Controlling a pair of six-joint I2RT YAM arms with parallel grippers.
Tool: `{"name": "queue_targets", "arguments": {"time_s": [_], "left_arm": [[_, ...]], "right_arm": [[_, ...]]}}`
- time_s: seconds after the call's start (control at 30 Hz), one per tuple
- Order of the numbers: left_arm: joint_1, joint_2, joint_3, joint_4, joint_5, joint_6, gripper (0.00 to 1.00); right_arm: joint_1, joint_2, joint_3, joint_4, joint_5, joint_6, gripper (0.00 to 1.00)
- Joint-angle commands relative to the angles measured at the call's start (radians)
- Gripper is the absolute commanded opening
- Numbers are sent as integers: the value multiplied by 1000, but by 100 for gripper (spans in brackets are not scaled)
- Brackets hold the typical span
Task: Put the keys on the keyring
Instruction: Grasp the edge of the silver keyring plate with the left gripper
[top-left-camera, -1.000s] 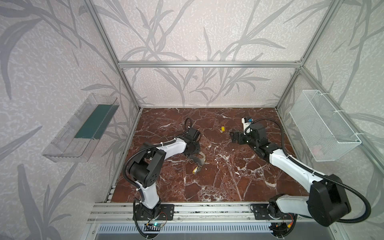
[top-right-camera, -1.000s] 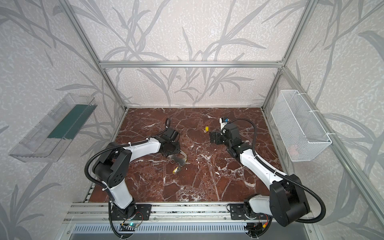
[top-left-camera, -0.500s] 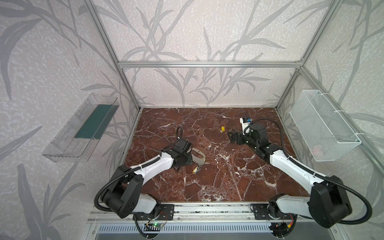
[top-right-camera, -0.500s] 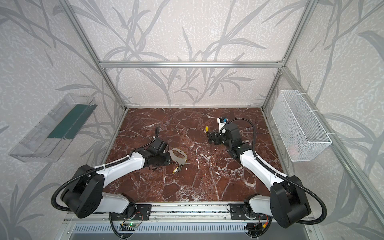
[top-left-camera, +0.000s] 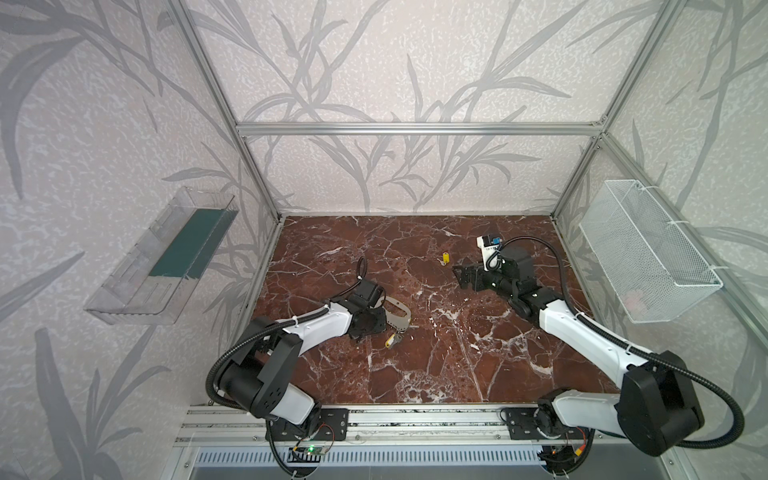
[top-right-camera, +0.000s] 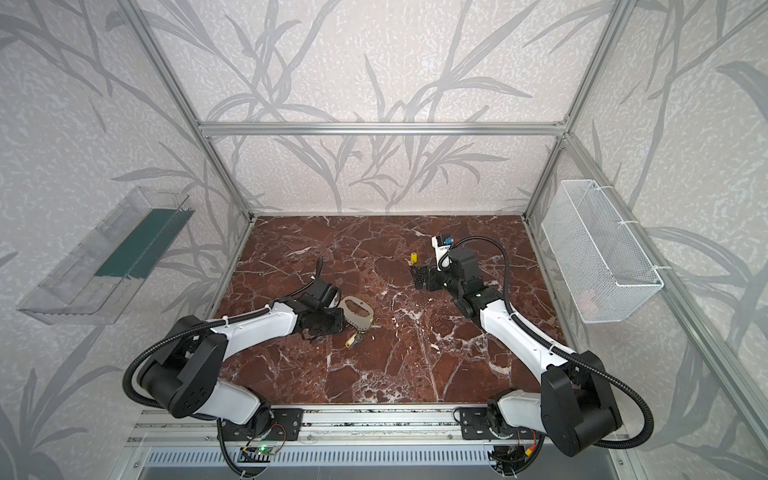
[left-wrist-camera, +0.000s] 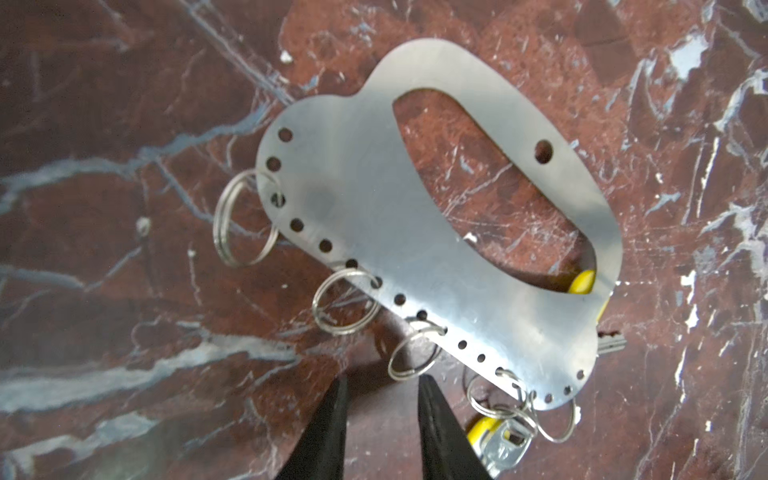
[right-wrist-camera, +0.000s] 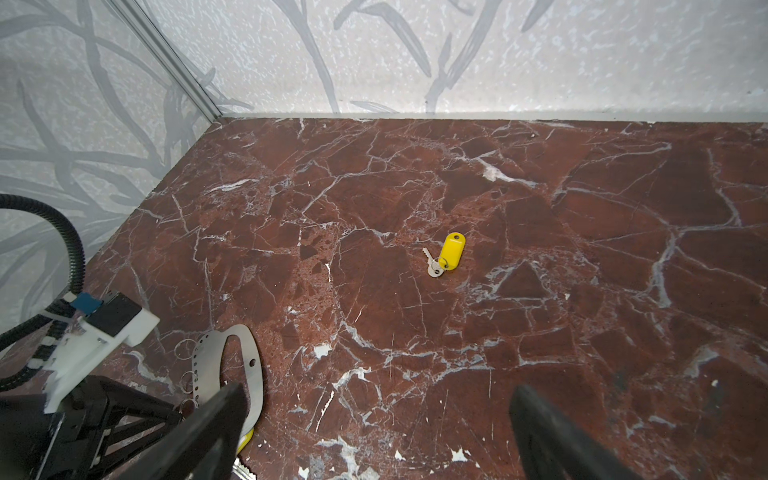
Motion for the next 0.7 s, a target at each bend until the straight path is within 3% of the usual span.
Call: {"name": "queue_targets", "arguments": {"time_s": [0.0,0.43,0.67], "left_arm": [[8,35,27,21,38,9,31],[7,67,54,8,77,19,23],[8,36,69,-40,60,26,14]], "right_arm": [[5,-15,18,-2,-11,-11,99],[4,-20,14,-1,4,-15,99],[5,-20,13,3,3,-14,99]]}}
